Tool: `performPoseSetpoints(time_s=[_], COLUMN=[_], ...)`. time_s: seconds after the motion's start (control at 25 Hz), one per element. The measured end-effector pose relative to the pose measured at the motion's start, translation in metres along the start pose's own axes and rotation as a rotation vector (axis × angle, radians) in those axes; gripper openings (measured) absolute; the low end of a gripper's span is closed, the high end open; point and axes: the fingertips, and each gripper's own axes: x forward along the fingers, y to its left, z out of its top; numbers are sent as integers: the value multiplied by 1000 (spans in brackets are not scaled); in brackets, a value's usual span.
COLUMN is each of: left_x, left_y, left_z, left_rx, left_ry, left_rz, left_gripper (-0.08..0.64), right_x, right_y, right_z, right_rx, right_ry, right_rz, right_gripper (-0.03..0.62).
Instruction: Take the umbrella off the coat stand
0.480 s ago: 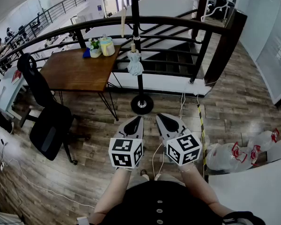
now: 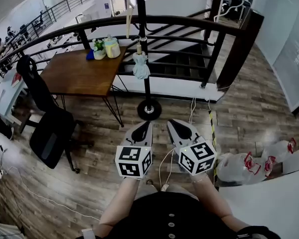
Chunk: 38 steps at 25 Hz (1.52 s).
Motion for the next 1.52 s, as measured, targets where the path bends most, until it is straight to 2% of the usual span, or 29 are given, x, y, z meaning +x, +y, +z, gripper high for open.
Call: performPoseSetpoints(time_s=[0.16, 0.36, 0.6, 0.96, 1.2, 1.52], left_x=[12, 23, 55, 143, 211, 263], left_y=[-13, -27, -27, 21, 65, 125], left_z=[0, -13, -19, 10, 55, 77], left_rx=[2, -12, -4, -9, 16, 13], left_ry=[0, 17, 50, 43, 14, 15], left_rz=[0, 2, -1, 10, 0, 10], left_gripper=[17, 17, 17, 17, 17, 17], right_x=[-12, -28, -12, 76, 154, 238], right_y=[-20, -45, -69, -111, -153, -172], right_z=[6, -13, -23, -6, 23, 41], right_rx=[22, 78, 96, 63, 54, 41], right_ry=[-22, 1, 22, 37, 32, 18], right_rz=[-3, -21, -22, 34, 42, 50], right_gripper=[31, 31, 31, 31, 31, 31])
